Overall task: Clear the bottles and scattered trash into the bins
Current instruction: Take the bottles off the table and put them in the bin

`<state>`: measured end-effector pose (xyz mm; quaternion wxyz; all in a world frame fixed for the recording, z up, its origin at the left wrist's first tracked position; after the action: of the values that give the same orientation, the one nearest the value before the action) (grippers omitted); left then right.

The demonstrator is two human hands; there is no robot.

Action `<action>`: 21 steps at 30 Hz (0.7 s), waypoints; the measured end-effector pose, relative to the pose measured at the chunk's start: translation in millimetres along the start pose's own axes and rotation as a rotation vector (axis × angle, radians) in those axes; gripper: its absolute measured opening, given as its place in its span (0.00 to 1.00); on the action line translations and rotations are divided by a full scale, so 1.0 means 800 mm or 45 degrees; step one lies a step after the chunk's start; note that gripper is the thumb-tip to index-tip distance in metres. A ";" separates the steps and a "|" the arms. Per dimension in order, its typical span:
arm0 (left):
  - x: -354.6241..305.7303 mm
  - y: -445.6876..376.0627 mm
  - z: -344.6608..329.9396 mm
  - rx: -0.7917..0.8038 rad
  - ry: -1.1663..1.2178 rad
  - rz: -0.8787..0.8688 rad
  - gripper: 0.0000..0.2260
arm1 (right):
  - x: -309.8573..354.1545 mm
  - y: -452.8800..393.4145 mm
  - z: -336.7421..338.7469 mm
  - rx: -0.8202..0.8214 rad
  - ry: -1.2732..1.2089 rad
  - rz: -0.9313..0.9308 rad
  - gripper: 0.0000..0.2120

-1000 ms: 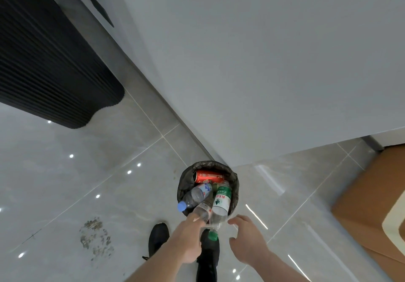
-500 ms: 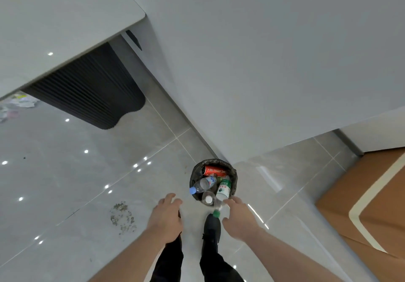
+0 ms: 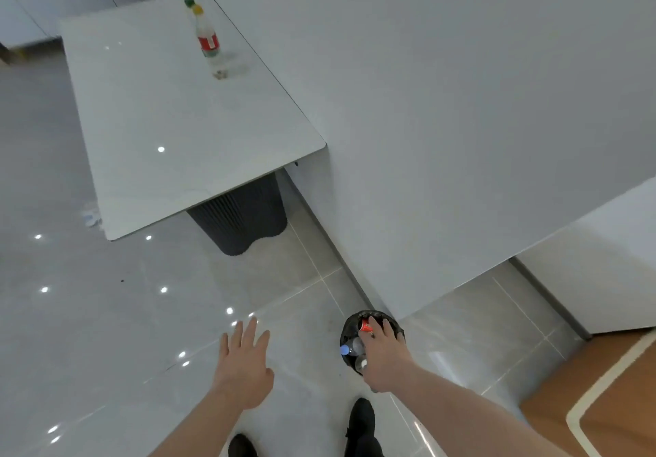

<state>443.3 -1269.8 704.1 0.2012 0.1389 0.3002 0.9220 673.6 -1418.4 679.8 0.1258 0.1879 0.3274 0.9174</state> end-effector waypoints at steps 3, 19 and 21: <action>0.064 -0.004 0.022 -0.041 0.010 0.006 0.33 | 0.051 -0.014 0.021 -0.051 0.027 -0.014 0.33; 0.348 -0.065 0.132 -0.267 0.131 -0.043 0.33 | 0.337 -0.117 0.107 -0.261 -0.041 0.034 0.33; 0.368 -0.087 0.150 -0.291 0.159 -0.037 0.33 | 0.358 -0.143 0.126 -0.268 -0.025 0.057 0.32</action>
<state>249.7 -1025.2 795.3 0.2098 0.0532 0.2073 0.9540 472.0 -1175.3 752.8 0.1276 0.1897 0.2235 0.9475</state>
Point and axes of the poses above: each hand's wrist, its own y-axis away from the middle knuckle, its own z-axis out of the back of the hand, x = y × z, the point moved 4 cm from there along -y, towards the middle knuckle, and after that the axes turned 13 degrees about z, right-handed, at the moved point
